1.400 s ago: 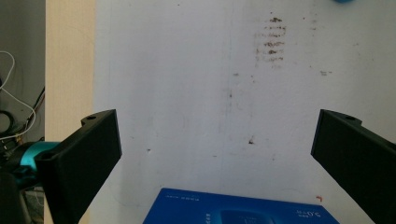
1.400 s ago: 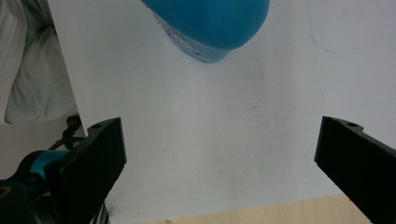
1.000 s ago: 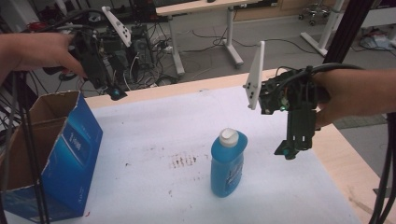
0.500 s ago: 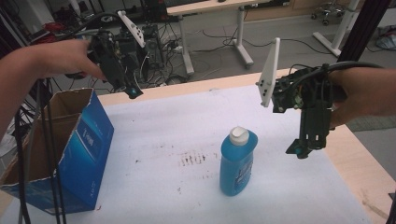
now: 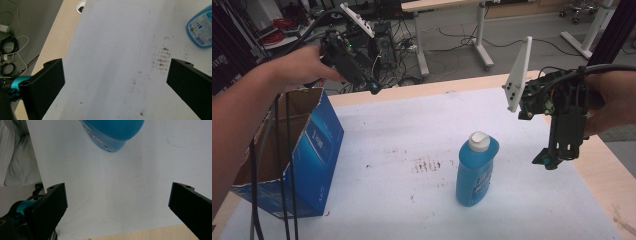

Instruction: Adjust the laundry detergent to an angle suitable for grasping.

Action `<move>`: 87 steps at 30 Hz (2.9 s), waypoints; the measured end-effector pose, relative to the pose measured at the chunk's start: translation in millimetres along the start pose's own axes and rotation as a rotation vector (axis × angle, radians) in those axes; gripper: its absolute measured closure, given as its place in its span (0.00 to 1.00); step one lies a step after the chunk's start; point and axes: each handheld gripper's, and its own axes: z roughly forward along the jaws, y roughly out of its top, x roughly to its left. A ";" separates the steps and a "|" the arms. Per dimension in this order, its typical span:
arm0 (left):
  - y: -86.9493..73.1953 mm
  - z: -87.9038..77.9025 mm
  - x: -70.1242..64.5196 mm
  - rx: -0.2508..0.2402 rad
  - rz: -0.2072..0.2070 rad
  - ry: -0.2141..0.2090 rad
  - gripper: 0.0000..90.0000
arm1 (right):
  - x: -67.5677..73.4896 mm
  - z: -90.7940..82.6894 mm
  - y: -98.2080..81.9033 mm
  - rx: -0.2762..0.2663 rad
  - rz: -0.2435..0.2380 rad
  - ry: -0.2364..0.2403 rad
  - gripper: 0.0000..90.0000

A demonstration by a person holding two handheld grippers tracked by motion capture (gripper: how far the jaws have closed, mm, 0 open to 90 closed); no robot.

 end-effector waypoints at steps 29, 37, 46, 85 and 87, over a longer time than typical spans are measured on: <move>-34.7 18.2 -22.6 -0.478 -0.226 0.162 0.02 | 0.8 0.9 1.0 0.003 -0.007 -0.005 0.02; -40.3 22.9 -28.3 -0.573 -0.266 0.221 0.02 | 0.7 3.1 0.9 0.012 -0.011 -0.004 0.02; -37.2 28.7 -34.8 -0.638 -0.280 0.250 0.02 | 2.0 2.7 1.5 0.011 -0.010 -0.004 0.02; -77.1 89.1 -84.6 -0.725 -0.342 0.331 0.02 | -0.7 11.8 -1.9 0.002 -0.007 0.011 0.02; -77.8 89.0 -87.7 -0.724 -0.336 0.332 0.02 | -0.4 11.7 -2.8 0.004 -0.006 0.013 0.02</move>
